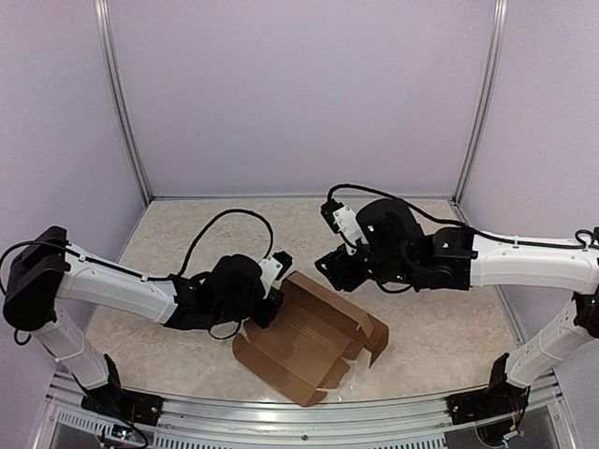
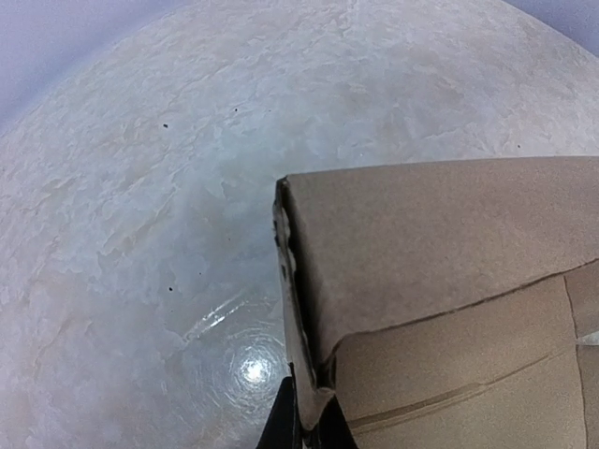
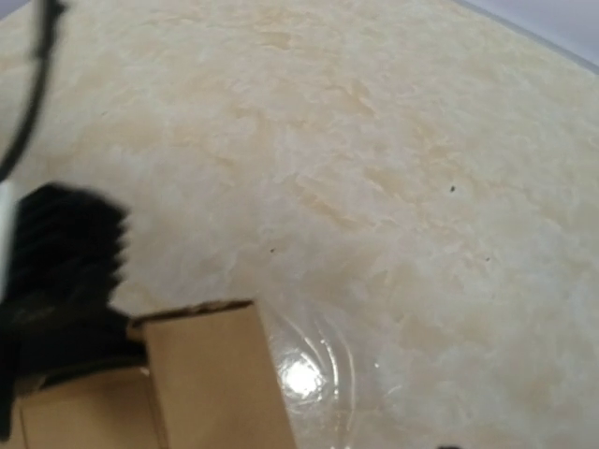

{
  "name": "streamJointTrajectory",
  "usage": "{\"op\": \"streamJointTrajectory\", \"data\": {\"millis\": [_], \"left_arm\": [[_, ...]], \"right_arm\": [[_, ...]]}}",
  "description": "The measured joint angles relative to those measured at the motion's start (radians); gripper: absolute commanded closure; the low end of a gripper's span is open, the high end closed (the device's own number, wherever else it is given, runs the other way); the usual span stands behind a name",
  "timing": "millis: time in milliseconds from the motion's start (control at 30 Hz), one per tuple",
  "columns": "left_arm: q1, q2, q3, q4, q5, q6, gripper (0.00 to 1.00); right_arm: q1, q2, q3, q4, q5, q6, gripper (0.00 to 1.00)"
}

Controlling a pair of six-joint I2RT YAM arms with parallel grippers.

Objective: Fold the paper box

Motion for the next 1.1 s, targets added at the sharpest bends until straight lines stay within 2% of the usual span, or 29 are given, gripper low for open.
{"op": "streamJointTrajectory", "data": {"millis": [100,200,233,433,933,1100], "left_arm": [[0.0,0.023,0.002,0.033,0.009,0.033,1.0],[0.0,0.05,0.002,0.06,0.016,0.052,1.0],[0.0,0.06,0.002,0.069,0.018,0.055,1.0],[0.0,0.101,0.009,0.106,0.021,0.062,1.0],[-0.002,0.117,-0.009,0.199,0.015,0.042,1.0],[-0.005,0.126,-0.02,0.22,0.009,0.029,0.92]], "right_arm": [[-0.047,-0.003,-0.039,0.056,-0.049,0.041,0.67],[-0.081,-0.003,-0.071,0.115,-0.1,0.087,0.95],[-0.088,-0.002,-0.075,0.126,-0.116,0.093,1.0],[-0.108,0.059,-0.069,0.228,-0.205,0.139,1.0],[-0.112,0.246,-0.042,0.353,-0.327,0.192,1.0],[-0.113,0.306,-0.037,0.387,-0.353,0.214,1.0]]}}
